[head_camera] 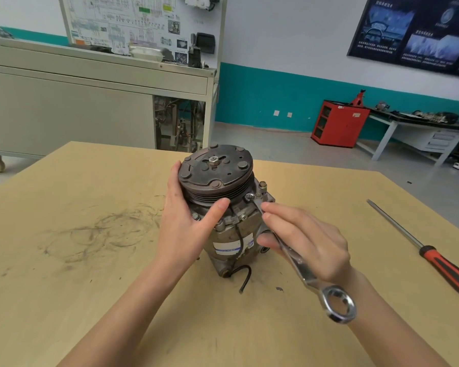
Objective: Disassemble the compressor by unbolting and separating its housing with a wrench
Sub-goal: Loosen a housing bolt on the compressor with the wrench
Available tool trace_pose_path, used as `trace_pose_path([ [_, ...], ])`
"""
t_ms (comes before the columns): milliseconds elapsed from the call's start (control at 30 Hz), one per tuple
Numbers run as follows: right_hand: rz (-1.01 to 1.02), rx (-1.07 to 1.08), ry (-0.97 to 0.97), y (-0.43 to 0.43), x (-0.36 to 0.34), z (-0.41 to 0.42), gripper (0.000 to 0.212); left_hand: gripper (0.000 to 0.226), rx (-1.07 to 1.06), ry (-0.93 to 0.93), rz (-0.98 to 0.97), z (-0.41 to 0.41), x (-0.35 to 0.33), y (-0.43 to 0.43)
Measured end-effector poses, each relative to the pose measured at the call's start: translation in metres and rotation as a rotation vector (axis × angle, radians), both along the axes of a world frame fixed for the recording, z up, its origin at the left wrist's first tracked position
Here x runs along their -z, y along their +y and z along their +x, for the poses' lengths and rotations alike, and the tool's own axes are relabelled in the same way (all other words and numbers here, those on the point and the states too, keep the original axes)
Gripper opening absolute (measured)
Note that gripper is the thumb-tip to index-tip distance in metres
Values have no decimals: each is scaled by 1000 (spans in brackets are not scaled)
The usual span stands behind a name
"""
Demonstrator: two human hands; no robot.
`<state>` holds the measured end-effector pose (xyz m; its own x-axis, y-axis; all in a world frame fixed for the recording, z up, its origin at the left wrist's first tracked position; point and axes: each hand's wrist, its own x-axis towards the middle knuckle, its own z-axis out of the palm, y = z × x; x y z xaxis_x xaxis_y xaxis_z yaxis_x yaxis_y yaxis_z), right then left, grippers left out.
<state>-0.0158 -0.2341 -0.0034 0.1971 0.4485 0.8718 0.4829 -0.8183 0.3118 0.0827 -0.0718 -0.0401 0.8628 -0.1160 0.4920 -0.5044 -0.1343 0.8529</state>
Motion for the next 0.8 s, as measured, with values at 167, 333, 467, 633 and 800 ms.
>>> trace_pose_path([
  [167, -75, 50, -66, 1, 3, -2, 30, 103, 9, 1, 0, -1, -1, 1],
  [333, -53, 59, -31, 1, -3, -3, 32, 104, 17, 3, 3, -1, -2, 1],
  [467, -45, 109, -10, 5, -2, -4, 28, 104, 17, 5, 9, -2, -2, 1],
  [633, -33, 160, -11, 6, 1, -8, 26, 104, 11, 2, 18, -2, -2, 1],
  [800, 625, -265, 334, 4, 5, 1, 22, 103, 11, 8, 10, 0, 0, 0],
])
